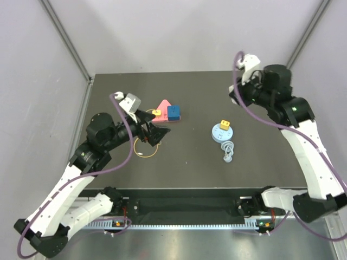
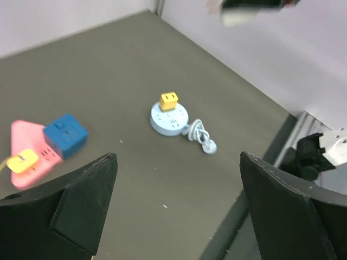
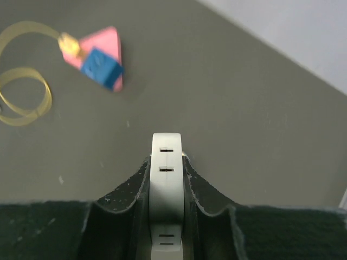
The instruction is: Insert the plug
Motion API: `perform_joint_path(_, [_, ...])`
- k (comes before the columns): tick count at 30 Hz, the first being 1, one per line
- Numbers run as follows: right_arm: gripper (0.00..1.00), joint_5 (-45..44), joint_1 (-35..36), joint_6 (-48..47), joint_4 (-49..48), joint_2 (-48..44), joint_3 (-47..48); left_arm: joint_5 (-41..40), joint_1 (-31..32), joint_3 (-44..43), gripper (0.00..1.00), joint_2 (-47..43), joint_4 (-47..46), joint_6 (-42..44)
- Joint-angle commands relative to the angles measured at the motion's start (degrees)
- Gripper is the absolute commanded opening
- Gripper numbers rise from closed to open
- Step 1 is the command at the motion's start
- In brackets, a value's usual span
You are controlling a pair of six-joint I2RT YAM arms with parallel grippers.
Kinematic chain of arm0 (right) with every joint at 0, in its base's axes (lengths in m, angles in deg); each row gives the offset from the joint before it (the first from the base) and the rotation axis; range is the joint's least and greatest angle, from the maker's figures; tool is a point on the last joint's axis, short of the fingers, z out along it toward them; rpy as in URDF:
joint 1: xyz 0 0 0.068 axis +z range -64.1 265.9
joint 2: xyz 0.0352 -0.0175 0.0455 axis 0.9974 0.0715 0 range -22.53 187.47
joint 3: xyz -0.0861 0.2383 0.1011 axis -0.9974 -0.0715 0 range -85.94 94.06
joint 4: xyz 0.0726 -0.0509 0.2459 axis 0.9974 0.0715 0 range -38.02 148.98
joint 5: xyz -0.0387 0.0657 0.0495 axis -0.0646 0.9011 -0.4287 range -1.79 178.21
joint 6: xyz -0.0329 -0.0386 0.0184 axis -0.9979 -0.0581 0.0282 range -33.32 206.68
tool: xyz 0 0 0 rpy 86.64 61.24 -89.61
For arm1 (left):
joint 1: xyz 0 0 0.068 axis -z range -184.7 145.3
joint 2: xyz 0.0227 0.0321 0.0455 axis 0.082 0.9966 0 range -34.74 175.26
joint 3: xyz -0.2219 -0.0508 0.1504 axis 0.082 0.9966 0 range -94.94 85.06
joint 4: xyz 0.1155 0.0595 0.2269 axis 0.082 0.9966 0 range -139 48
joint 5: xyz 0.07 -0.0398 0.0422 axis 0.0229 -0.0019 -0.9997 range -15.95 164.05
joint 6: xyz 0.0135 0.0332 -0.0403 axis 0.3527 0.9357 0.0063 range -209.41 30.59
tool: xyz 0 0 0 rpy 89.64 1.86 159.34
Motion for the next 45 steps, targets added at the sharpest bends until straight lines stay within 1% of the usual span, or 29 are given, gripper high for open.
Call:
perform_joint_path(1, [0.00, 3.13, -0.35, -14.77, 11.88, 4.46, -0.52, -4.76, 0.85, 3.57, 0.99, -2.19, -0.21, 6.61])
perform_joint_path(3, [0.00, 5.58, -0.43, -19.00, 14.44, 7.02, -0.88, -5.63, 1.46, 6.22, 0.99, -4.74, -2.68, 6.96])
perform_joint_path(4, [0.00, 6.73, -0.43, -23.72, 17.24, 8.42, -0.79, -6.25, 1.64, 8.66, 0.99, -5.79, -5.13, 6.96])
perform_joint_path(6, [0.00, 8.40, -0.43, -25.79, 18.49, 12.55, -0.70, -7.83, 1.90, 11.05, 0.99, -9.13, -7.25, 6.96])
perform_joint_path(7, [0.00, 8.41, -0.43, -26.40, 18.58, 14.05, -0.44, -8.53, 1.81, 13.58, 0.99, -10.27, -8.40, 7.31])
perform_joint_path(8, [0.00, 8.32, -0.43, -26.49, 19.54, 17.54, 0.35, -10.54, 1.81, 14.74, 0.99, -12.55, -10.23, 7.49])
perform_joint_path(9, [0.00, 8.32, -0.35, -26.93, 20.68, 19.67, 1.05, -11.69, 1.81, 15.80, 0.99, -13.62, -10.86, 7.66])
perform_joint_path(10, [0.00, 8.32, -0.35, -27.81, 21.74, 23.69, 2.62, -13.10, 1.81, 17.63, 0.99, -14.41, -11.48, 8.01])
perform_joint_path(13, [0.00, 7.53, 0.27, -29.03, 25.25, 29.77, 4.56, -16.00, 1.90, 18.18, 0.99, -16.17, -11.58, 8.45])
perform_joint_path(19, [0.00, 5.52, 2.37, -31.06, 26.32, 36.81, 5.28, -19.52, 1.90, 17.66, 0.98, -14.86, -10.61, 8.89])
perform_joint_path(25, [0.00, 2.00, 4.05, -33.35, 25.09, 39.11, 3.96, -19.44, 1.90, 17.74, 0.99, -15.12, -10.96, 9.33])
perform_joint_path(28, [0.00, -1.24, 4.75, -33.88, 24.91, 39.81, 4.31, -19.44, 1.90, 17.83, 0.98, -15.30, -10.87, 9.34])
perform_joint_path(31, [0.00, -2.66, 4.75, -33.97, 25.52, 40.95, 5.27, -19.44, 1.90, 17.92, 0.99, -15.47, -10.96, 9.42])
perform_joint_path(45, [0.00, -3.89, 5.10, -34.67, 22.80, 42.80, 4.75, -19.44, 1.90, 18.09, 0.98, -15.82, -10.87, 9.77])
